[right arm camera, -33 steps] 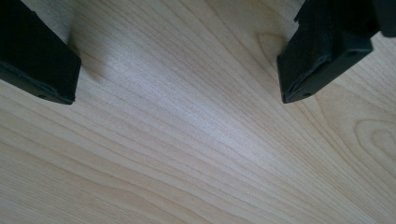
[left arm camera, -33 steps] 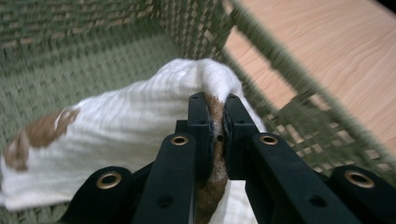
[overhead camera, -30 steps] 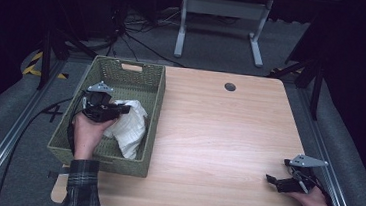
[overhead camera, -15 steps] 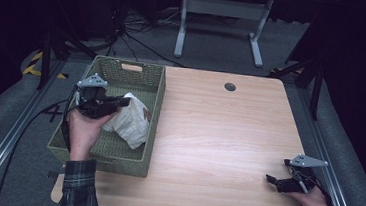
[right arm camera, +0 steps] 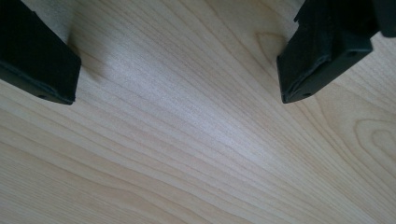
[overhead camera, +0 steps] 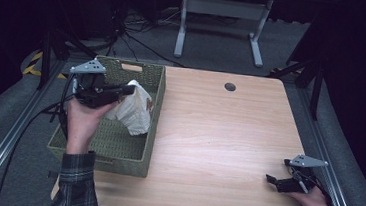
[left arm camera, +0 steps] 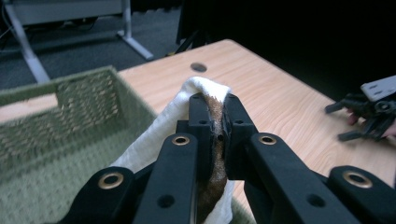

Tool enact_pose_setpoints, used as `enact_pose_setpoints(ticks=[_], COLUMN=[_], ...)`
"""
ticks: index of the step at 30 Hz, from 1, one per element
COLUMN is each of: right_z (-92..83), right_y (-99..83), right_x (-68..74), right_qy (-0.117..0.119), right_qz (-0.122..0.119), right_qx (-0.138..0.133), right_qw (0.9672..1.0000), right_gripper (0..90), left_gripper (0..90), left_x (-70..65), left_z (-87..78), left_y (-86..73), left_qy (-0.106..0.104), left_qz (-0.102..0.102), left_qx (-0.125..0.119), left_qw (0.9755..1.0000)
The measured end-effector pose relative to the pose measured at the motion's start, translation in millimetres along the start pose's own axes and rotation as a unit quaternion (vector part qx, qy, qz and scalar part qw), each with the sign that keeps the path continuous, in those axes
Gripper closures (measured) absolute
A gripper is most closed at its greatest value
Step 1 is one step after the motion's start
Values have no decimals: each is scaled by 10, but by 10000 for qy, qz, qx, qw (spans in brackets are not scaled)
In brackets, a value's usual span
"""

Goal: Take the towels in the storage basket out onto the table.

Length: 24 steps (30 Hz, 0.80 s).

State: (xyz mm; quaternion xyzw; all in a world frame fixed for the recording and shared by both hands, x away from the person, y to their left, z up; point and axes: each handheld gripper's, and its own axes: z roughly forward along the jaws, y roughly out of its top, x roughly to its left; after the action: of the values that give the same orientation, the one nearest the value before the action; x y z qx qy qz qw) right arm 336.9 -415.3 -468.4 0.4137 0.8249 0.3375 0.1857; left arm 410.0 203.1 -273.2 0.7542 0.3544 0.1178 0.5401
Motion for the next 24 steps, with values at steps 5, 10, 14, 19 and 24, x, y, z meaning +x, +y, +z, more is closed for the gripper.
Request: enact_pose_setpoints(ticks=[5,10,14,19,24], right_z=[0,0,0,0,0], right_y=[0,0,0,0,0], right_x=[0,0,0,0,0], right_qy=[0,0,-1,0,1], right_qz=[3,3,5,5,6], right_qx=[-1,-1,0,-1,-1], right_qw=[10000,10000,10000,10000,10000], right_gripper=[0,0,0,0,0], left_gripper=[852,853,853,853,853], left_x=[-88,-184,-274,-390,-524], left_z=[-31,-27,19,151,320], left_y=[153,287,356,423,473], left_qy=[-213,-586,-793,-1028,-1300], left_qz=[77,140,199,270,369], left_qx=[-212,-455,-555,-581,-521], left_qw=[9995,9971,9951,9926,9895])
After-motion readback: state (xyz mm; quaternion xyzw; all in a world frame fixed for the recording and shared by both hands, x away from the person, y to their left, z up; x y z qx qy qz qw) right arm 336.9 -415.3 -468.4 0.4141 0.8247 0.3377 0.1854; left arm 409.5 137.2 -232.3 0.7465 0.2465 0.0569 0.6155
